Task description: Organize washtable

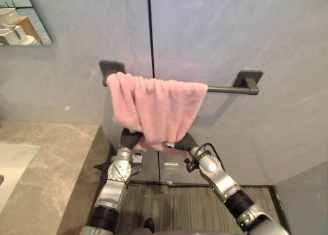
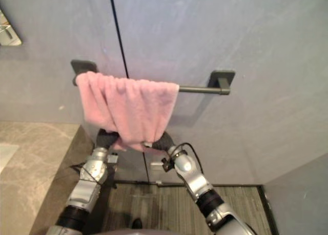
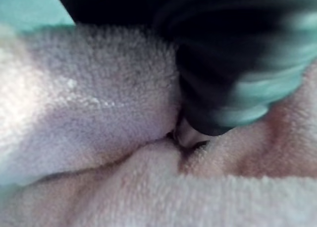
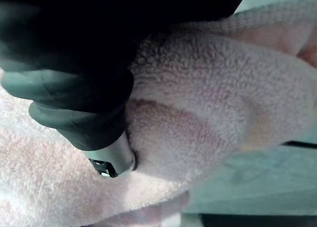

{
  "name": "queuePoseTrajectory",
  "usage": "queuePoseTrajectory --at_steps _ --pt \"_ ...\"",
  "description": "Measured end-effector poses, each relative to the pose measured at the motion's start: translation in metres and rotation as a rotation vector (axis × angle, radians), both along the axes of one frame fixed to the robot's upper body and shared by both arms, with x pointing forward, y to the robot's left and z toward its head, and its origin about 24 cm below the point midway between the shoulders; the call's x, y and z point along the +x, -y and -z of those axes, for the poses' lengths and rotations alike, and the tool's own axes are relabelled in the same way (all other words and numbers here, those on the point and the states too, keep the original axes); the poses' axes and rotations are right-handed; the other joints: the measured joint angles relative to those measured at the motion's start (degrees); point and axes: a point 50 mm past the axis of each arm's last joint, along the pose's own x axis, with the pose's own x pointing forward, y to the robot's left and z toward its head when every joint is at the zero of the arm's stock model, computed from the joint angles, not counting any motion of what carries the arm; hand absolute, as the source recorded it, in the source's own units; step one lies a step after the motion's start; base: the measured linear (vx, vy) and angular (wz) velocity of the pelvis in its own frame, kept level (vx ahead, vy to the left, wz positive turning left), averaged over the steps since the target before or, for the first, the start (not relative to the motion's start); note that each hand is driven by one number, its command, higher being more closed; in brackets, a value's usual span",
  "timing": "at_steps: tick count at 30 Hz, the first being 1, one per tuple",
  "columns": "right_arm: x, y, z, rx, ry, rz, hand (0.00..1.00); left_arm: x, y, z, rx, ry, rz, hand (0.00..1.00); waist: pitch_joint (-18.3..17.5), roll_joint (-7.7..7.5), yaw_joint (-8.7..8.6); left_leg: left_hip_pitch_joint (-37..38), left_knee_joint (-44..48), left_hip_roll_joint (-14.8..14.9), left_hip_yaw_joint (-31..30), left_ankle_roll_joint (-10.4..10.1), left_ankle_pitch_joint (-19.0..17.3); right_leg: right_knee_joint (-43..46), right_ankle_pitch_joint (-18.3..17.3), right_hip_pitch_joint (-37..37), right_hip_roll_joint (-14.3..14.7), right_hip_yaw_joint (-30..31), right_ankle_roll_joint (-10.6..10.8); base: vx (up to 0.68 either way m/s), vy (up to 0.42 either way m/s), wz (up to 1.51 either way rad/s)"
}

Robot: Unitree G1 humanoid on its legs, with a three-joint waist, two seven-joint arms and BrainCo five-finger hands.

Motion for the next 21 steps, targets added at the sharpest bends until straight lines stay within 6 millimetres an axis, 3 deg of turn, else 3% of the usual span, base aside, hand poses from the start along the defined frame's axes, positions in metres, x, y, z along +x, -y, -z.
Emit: queuePoseTrajectory --at_steps 10,21 --pt "0.007 0.024 -0.002 0.046 -0.002 0.128 1.00 0.000 0.000 -0.003 -0.014 0.015 0.002 1.00 0.00 0.00 -0.18 0.11 0.00 0.07 0.14 0.00 0.00 0.01 0.01 0.03 0.02 0.08 -0.02 0.00 0.000 0.00" --pt "-0.004 0.039 -0.001 0.100 -0.003 0.199 1.00 -0.008 0.005 0.006 -0.047 -0.020 0.001 1.00 0.03 0.11 -1.63 0.47 -0.01 0.22 0.63 -0.02 -0.02 0.21 0.01 0.05 0.08 0.44 -0.02 0.00 0.000 -0.01"
